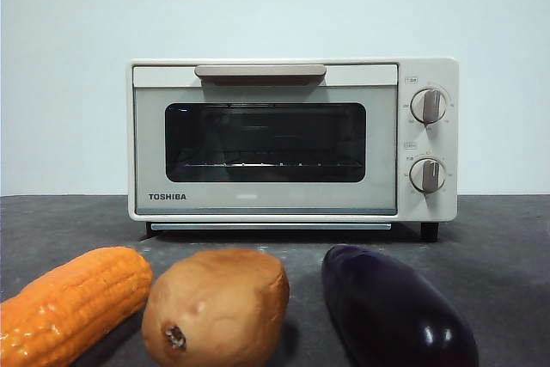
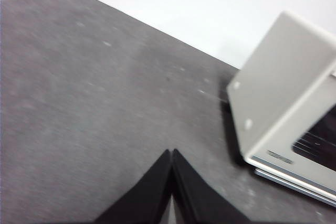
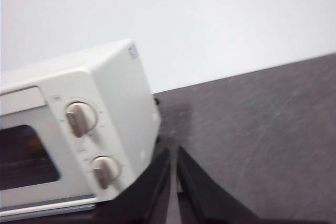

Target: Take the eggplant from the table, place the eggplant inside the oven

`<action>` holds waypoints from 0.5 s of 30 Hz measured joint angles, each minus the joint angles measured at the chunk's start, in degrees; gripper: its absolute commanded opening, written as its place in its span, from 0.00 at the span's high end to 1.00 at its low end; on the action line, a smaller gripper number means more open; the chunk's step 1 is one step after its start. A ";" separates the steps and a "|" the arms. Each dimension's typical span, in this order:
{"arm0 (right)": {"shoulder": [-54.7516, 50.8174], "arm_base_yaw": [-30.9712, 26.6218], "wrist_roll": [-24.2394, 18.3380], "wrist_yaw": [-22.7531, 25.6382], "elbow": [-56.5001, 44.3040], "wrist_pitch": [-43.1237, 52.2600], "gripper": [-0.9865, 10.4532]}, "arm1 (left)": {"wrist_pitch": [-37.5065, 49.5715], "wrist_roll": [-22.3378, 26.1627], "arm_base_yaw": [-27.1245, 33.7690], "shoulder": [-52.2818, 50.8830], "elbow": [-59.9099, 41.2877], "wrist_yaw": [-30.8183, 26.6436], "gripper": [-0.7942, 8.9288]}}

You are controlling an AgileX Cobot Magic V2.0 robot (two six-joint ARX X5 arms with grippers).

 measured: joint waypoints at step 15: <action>4.68 0.00 5.46 -4.24 20.92 -20.90 0.91 | -10.19 -2.60 0.00 9.88 14.03 8.46 0.91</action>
